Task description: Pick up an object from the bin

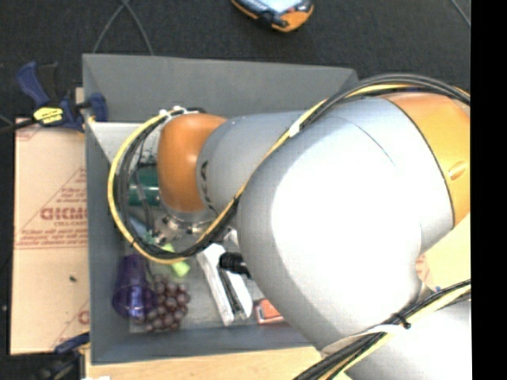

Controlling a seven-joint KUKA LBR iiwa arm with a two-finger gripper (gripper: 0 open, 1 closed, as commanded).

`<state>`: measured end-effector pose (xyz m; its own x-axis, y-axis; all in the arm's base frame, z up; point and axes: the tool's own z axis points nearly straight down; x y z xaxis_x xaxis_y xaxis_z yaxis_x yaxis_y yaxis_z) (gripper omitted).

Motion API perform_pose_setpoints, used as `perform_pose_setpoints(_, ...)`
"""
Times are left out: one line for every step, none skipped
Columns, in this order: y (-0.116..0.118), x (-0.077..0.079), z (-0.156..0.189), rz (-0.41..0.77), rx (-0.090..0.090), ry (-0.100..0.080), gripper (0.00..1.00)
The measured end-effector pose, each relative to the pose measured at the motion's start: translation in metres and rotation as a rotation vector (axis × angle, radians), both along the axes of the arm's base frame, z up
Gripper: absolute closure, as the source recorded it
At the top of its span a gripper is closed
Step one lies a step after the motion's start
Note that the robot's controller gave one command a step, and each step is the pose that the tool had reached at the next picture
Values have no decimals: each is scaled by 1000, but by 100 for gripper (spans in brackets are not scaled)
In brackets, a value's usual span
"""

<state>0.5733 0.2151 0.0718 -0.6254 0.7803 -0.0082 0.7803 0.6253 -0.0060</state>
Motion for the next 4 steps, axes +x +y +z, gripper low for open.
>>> perform_pose_setpoints(0, 0, 0, 2, -1, 0, 100)
perform_pose_setpoints(-2, -2, 18, 3, -4, 8, 100)
perform_pose_setpoints(-2, 0, 53, 4, -2, 2, 100)
perform_pose_setpoints(-2, 0, 74, 7, -2, 2, 100)
